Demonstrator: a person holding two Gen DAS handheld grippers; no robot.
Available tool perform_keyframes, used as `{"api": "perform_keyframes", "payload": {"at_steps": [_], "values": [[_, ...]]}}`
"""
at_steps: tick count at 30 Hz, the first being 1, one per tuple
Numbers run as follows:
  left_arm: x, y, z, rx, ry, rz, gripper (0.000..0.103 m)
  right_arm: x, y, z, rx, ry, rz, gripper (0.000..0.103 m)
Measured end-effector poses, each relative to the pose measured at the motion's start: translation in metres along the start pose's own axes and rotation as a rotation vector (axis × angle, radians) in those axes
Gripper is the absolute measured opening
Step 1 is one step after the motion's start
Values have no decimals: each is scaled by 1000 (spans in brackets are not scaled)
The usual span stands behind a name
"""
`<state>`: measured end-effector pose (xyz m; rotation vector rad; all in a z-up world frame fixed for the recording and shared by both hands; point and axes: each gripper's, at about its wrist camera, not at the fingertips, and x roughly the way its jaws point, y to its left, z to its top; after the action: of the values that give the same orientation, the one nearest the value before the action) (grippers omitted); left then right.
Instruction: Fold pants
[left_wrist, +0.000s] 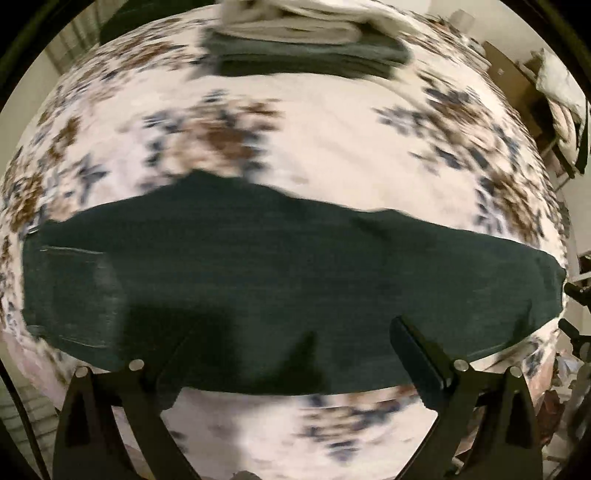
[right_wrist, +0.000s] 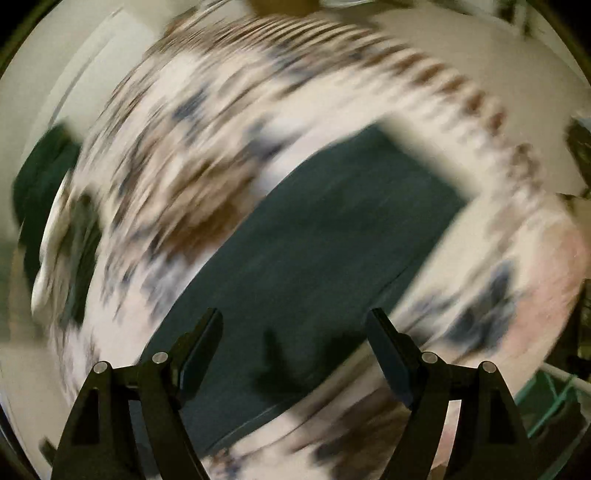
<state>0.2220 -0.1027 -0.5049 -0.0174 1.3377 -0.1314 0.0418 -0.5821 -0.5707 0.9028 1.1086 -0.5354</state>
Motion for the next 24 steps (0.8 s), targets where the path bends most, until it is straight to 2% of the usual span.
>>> {"api": "perform_keyframes", "payload": {"at_steps": [2,4,6,8,9,10,11,12,13,16,17,18,19,20,21,22,24], "values": [[6,-37,4,5,6,-11,102,-2,-34,44,35,-10,-4,82],[14,-76,10,17,14,-26,102,8,-52,87,20,21,0,82],[21,-108,15,35,18,-38,102,20,-56,115,-9,43,39,82],[27,-141,20,70,19,-40,102,42,-53,138,-59,123,69,82],[30,-158,23,92,18,-39,102,55,-51,144,-91,178,57,76],[31,-169,25,107,16,-37,102,65,-48,146,-134,219,41,61],[32,-179,26,122,15,-34,102,69,-41,145,-196,236,-3,17],[33,-188,27,138,14,-33,102,67,-34,143,-255,226,-47,15],[33,-196,29,155,12,-30,102,57,-27,141,-296,187,-51,12],[32,-210,29,197,-2,-14,102,10,-13,137,-373,-1,-1,3],[33,-211,28,207,-2,-3,102,3,-14,140,-395,-61,-31,3],[36,-212,28,212,5,9,102,9,-20,147,-410,-76,-89,7],[40,-213,27,209,14,13,102,19,-26,153,-387,-34,-104,11],[42,-212,26,204,25,15,102,36,-43,161,-304,69,-93,19],[44,-211,26,196,34,17,102,41,-57,163,-231,108,-68,23],[45,-208,25,189,36,21,102,37,-70,162,-161,114,-19,23],[45,-201,21,174,37,34,102,21,-83,148,-120,100,58,23]]}}
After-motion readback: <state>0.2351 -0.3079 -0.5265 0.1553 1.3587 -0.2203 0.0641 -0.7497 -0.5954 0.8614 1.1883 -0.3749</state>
